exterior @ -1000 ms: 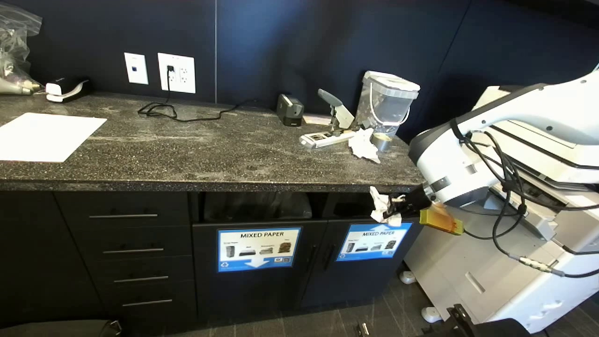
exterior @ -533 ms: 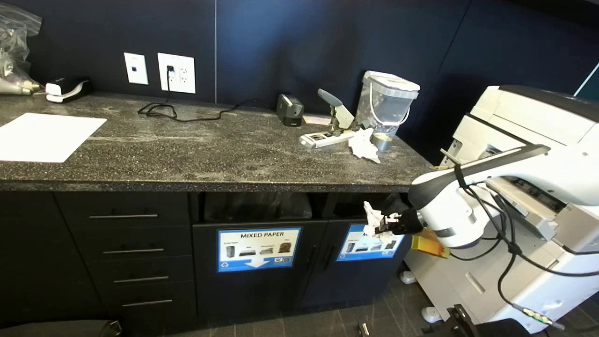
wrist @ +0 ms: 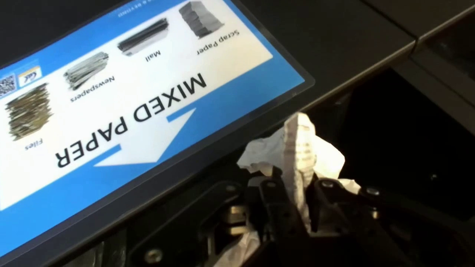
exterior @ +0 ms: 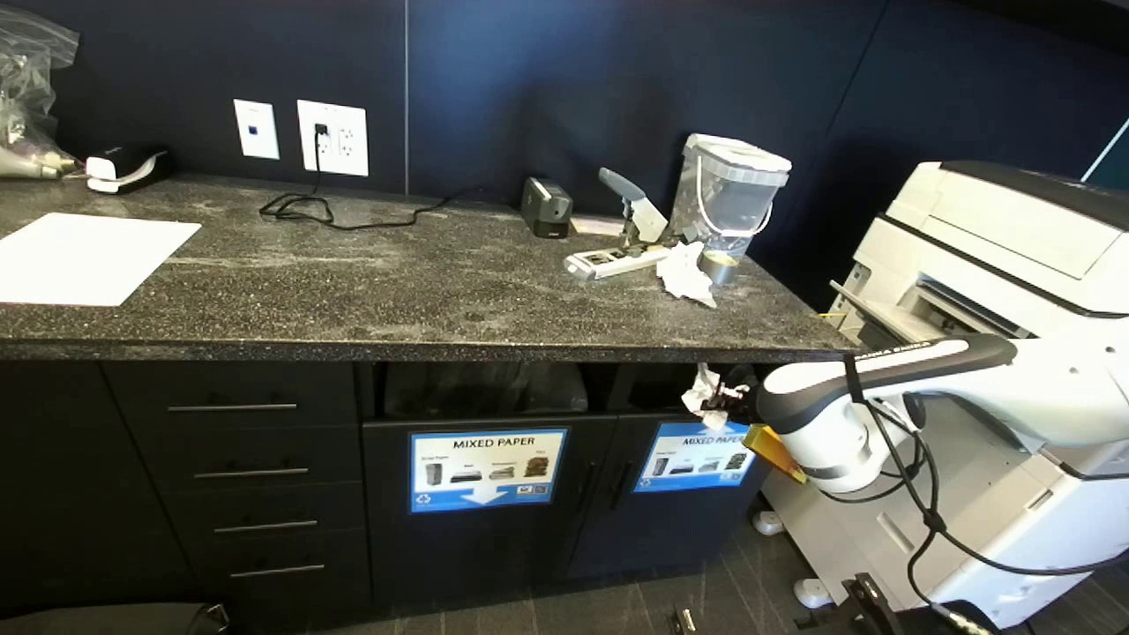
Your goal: Put the tissues in the rubbish bin.
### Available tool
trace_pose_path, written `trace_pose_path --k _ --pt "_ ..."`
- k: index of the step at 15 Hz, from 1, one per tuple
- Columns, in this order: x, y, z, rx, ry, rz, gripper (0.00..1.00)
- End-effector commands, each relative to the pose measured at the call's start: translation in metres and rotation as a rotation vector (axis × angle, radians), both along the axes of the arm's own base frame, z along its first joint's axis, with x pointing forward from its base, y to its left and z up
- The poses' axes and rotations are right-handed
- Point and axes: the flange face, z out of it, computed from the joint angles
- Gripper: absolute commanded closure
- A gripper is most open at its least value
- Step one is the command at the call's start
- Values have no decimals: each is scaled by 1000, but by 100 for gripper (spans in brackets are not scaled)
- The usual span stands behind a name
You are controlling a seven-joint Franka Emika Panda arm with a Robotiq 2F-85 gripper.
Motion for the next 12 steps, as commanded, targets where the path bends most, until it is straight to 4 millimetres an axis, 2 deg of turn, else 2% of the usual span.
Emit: trace_pose_path --k 1,6,12 --pt "17 6 -7 0 -111 -46 88" --pt "34 29 -24 -100 -221 -7 89" --pt "67 47 -36 -187 -320 -24 89"
